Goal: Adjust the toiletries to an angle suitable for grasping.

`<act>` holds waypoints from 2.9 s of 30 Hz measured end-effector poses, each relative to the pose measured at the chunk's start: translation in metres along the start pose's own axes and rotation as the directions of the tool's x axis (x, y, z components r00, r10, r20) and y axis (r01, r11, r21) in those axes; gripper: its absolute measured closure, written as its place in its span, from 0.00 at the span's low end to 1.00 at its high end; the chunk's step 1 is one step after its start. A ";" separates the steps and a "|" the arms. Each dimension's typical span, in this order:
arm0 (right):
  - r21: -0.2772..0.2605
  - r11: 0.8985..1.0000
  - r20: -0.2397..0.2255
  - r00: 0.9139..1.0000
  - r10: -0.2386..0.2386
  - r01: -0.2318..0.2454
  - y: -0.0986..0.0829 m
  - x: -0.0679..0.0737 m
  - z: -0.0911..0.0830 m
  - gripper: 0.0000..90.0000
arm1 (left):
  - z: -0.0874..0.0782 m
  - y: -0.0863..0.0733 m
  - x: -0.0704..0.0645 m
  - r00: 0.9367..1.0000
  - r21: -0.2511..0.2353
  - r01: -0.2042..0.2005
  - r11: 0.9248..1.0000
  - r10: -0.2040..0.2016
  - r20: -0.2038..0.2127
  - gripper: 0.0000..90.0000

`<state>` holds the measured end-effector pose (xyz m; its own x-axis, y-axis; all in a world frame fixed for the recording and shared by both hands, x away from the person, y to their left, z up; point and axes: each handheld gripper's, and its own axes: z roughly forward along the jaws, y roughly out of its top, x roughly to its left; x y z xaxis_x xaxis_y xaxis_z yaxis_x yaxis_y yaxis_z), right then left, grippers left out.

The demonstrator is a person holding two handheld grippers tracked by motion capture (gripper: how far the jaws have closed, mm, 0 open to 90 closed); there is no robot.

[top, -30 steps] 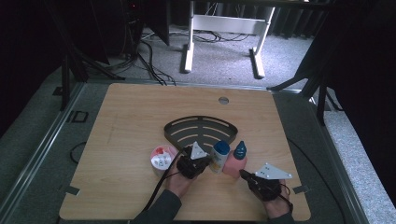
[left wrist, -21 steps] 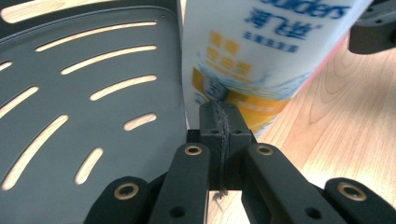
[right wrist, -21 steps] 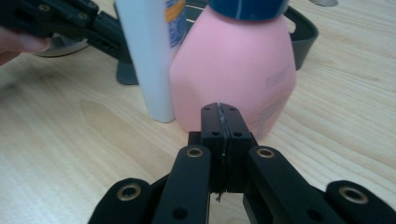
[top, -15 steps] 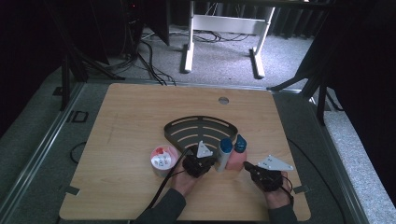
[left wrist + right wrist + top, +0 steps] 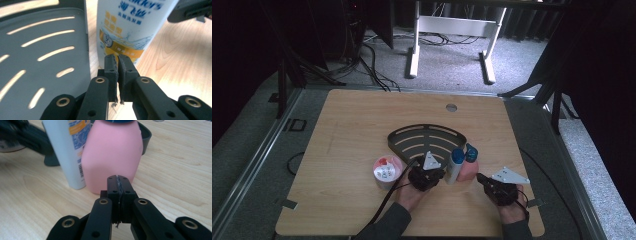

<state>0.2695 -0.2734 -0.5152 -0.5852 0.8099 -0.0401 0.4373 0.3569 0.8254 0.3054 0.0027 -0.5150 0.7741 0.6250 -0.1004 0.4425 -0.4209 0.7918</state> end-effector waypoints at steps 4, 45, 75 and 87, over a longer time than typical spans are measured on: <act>-0.001 1.000 -0.015 1.000 0.005 -0.005 -0.004 0.006 -0.002 0.98 | -0.025 -0.003 0.010 0.999 -0.024 0.009 1.000 -0.010 -0.040 0.92; -0.032 0.996 0.038 0.996 -0.079 0.080 0.038 0.089 0.070 1.00 | -0.125 -0.069 0.109 0.944 -0.115 0.184 0.976 -0.208 -0.255 0.87; 0.016 1.000 0.104 0.994 -0.022 0.021 0.021 0.063 0.056 1.00 | -0.126 -0.071 0.117 0.941 -0.124 0.183 0.975 -0.210 -0.265 0.84; 0.012 0.998 0.025 0.998 -0.060 0.060 0.015 0.068 0.044 1.00 | -0.126 -0.072 0.116 0.935 -0.143 0.174 0.974 -0.209 -0.285 0.82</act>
<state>0.2667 -0.1924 -0.5305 -0.5934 0.7983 -0.1034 0.4101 0.4103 0.8145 0.3061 0.1891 -0.5079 0.5025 0.8601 -0.0881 0.5014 -0.2069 0.8401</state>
